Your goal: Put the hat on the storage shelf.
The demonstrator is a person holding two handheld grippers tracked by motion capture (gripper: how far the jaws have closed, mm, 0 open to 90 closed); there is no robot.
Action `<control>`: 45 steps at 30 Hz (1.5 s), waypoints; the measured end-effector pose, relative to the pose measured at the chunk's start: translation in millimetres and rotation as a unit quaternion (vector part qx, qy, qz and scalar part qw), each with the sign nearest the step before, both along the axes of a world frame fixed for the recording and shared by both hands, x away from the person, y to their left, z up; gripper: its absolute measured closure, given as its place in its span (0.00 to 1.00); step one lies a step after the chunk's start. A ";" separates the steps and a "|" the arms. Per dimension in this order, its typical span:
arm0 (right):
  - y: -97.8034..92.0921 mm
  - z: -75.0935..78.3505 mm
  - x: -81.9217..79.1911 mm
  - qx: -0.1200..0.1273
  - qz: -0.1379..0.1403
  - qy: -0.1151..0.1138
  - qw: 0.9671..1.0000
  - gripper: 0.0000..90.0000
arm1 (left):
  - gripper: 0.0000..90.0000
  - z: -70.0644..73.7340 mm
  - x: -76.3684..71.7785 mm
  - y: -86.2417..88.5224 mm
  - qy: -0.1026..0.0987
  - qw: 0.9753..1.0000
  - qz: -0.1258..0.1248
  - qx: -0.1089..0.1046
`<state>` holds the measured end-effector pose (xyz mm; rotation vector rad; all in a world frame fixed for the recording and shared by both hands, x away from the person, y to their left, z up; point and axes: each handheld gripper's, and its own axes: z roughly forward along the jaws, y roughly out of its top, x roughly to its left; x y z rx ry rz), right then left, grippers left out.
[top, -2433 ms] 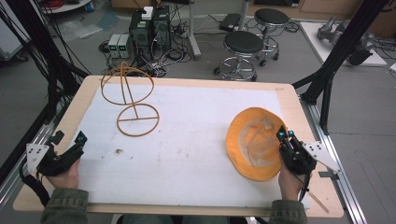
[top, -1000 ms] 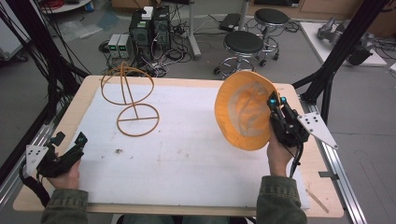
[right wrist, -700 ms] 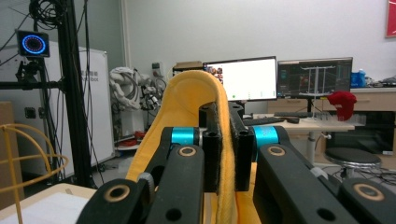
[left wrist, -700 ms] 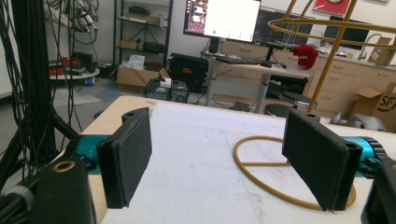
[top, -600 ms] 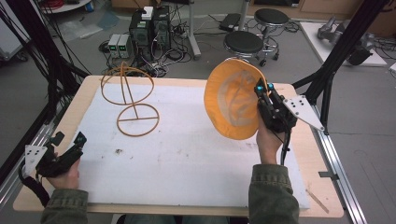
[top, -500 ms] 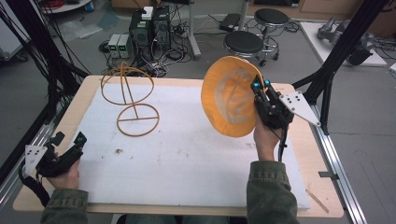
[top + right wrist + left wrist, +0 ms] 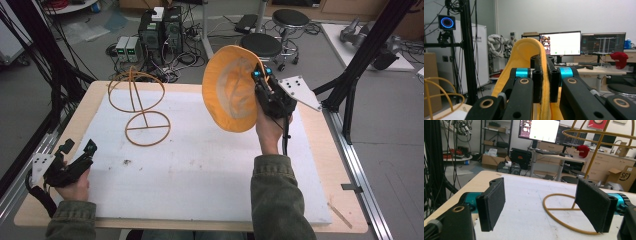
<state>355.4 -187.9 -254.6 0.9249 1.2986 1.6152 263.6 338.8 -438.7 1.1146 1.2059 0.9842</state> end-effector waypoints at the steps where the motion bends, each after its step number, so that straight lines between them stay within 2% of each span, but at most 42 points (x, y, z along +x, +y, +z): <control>1: 2.7 1.7 2.0 -0.001 0.000 -0.001 1.000 0.96 | 0.27 -0.1 0.4 0.2 0.001 1.000 0.000 -0.001; 7: 18.5 8.2 13.9 -0.005 0.005 -0.003 1.000 0.96 | 0.27 -0.6 1.8 1.0 0.001 1.000 -0.001 -0.010; 12: 30.8 14.0 26.5 0.003 0.011 -0.002 1.000 0.96 | 0.27 -0.9 0.5 2.6 0.000 1.000 0.002 -0.019; 20: 55.6 22.2 40.9 0.000 0.022 -0.011 1.000 0.96 | 0.28 -1.3 -1.9 2.4 0.000 1.000 -0.004 -0.023; 23: 65.9 24.0 46.8 -0.009 0.023 -0.012 1.000 0.96 | 0.28 -1.4 -2.7 2.3 -0.001 1.000 -0.004 -0.026; 28: 85.7 26.5 57.0 -0.038 0.017 -0.014 0.999 0.96 | 0.28 -1.7 -3.0 3.4 0.000 1.000 -0.004 -0.028; 41: 119.8 27.8 80.5 -0.050 0.007 -0.001 0.999 0.96 | 0.28 -2.2 -4.6 6.3 -0.001 0.999 -0.003 -0.039; 45: 133.1 28.3 85.0 -0.056 0.014 0.002 0.998 0.96 | 0.28 -2.3 -4.3 7.0 -0.002 0.999 -0.003 -0.043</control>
